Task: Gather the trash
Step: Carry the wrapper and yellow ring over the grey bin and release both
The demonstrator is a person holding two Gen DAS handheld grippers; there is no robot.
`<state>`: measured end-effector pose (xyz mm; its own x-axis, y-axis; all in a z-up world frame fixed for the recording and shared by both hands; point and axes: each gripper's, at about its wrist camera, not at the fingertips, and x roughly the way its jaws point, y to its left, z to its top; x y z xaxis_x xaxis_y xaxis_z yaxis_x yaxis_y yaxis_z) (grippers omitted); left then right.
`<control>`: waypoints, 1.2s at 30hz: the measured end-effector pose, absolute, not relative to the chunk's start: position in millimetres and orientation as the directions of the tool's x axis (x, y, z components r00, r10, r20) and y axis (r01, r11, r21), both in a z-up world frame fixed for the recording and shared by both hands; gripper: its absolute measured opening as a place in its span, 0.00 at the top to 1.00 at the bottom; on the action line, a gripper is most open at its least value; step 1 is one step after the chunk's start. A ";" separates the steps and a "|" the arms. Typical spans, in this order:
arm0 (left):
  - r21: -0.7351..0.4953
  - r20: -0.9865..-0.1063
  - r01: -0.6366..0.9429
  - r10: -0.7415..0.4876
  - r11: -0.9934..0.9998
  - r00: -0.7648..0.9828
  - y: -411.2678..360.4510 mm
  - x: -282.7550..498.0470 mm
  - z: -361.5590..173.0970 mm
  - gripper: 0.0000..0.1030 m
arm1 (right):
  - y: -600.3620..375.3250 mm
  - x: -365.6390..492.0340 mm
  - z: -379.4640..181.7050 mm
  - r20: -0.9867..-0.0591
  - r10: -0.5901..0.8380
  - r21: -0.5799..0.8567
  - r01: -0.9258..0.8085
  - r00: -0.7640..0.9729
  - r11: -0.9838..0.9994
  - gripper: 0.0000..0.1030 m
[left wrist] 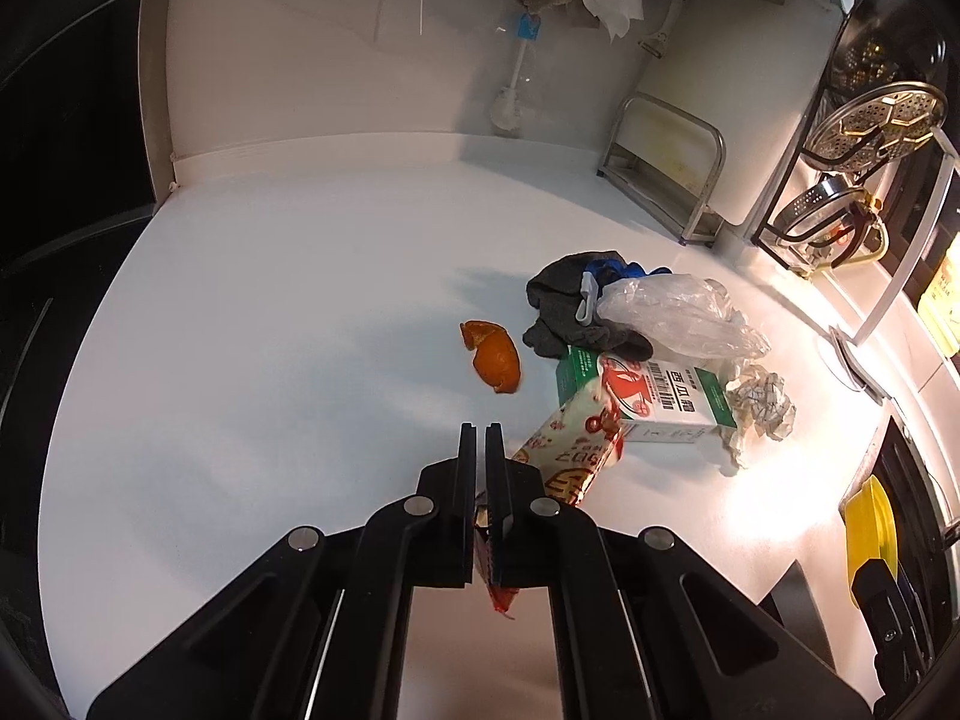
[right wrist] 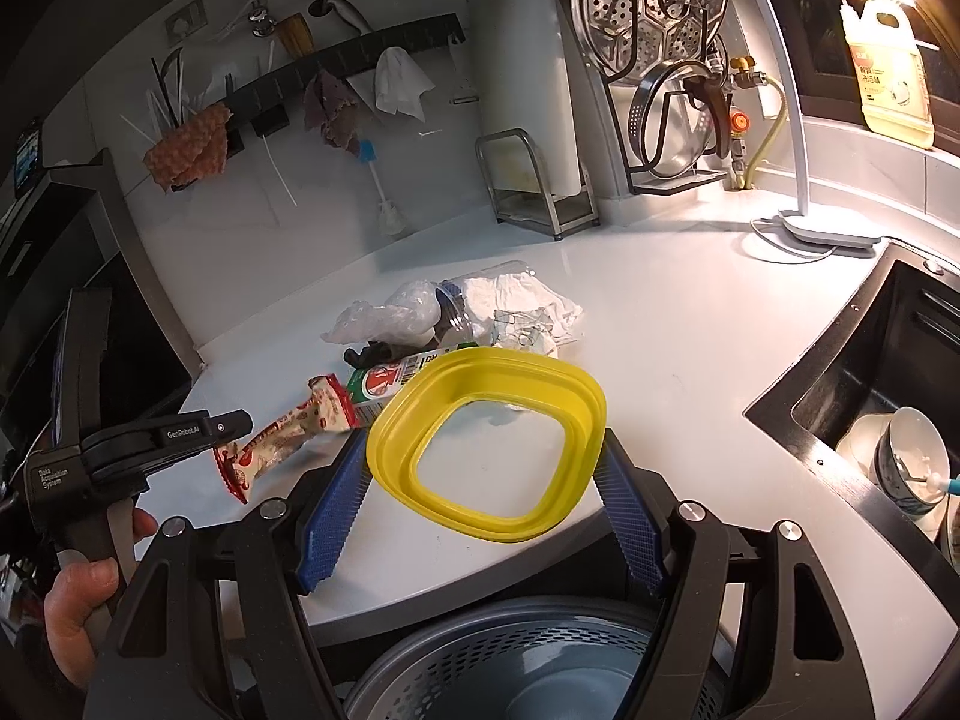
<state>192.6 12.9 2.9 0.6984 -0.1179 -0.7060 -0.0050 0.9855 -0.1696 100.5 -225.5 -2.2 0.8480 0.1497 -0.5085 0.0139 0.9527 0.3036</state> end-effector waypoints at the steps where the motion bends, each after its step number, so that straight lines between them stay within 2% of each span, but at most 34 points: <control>1: -0.169 -0.705 0.000 -0.121 0.986 0.699 11.8 189.4 3.7 0.96 | -225.9 98.5 -1.5 -0.508 0.148 0.303 0.016 0.848 0.953 0.31; 19: -0.152 -0.712 0.139 -0.206 0.979 0.671 -25.5 100.9 5.2 0.96 | -230.0 17.8 -3.2 -0.533 0.115 0.278 0.046 0.838 0.959 0.31; 36: -0.127 -0.751 0.262 -0.265 0.957 0.605 -76.8 17.7 -37.7 0.96 | -239.6 -62.3 -54.1 -0.627 0.089 0.232 0.077 0.774 0.970 0.31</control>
